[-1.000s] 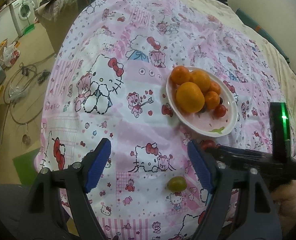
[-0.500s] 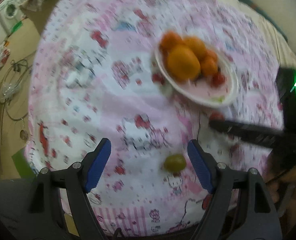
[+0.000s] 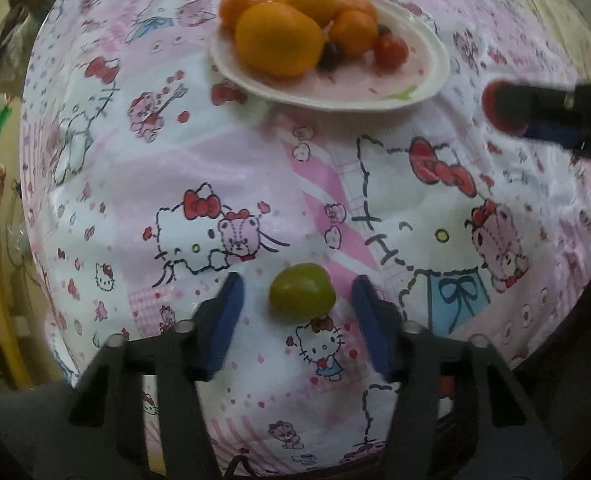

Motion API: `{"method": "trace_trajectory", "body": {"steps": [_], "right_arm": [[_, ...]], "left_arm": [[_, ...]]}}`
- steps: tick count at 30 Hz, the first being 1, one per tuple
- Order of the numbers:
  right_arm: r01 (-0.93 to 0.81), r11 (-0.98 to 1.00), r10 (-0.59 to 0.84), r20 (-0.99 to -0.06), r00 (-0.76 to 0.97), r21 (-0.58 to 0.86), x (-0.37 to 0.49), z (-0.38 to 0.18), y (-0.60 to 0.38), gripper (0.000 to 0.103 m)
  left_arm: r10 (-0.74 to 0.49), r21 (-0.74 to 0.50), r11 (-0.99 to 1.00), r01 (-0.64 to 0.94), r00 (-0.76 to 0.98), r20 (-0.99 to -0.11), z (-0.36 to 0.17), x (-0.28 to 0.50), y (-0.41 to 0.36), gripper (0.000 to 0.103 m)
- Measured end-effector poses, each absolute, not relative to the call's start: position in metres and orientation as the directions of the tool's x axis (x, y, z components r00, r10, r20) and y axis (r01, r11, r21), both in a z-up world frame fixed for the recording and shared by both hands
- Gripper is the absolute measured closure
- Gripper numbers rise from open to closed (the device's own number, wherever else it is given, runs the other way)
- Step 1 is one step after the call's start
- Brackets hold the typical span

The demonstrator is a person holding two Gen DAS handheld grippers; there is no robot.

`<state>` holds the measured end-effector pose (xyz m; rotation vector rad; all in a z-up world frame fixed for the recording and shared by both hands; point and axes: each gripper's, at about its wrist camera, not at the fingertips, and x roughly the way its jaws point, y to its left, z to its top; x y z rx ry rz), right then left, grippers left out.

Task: Organize fruits
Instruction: 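Grasp the last red cherry tomato with the right tool while the left tool grasps the green fruit, then place the red tomato on the plate with the right tool while the left tool places the green fruit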

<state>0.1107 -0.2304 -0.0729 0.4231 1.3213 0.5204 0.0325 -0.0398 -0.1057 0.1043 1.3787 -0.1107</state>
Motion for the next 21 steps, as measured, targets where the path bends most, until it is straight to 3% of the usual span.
{"method": "trace_trajectory", "body": {"steps": [3, 8, 21], "right_arm": [[-0.109, 0.807, 0.591, -0.788, 0.171, 0.581, 0.113, -0.07, -0.233, 0.062], [-0.11, 0.798, 0.602, -0.778, 0.18, 0.592, 0.114, -0.066, -0.235, 0.062], [-0.092, 0.774, 0.627, -0.738, 0.248, 0.626, 0.13, -0.043, -0.256, 0.062]], "left_arm": [[0.035, 0.066, 0.986, 0.15, 0.202, -0.979, -0.108, 0.033, -0.047, 0.055], [0.014, 0.047, 0.986, 0.162, 0.198, -0.98, -0.107, 0.035, -0.054, 0.076], [-0.185, -0.17, 0.983, 0.074, 0.342, -0.921, -0.034, 0.068, -0.036, 0.076]]}}
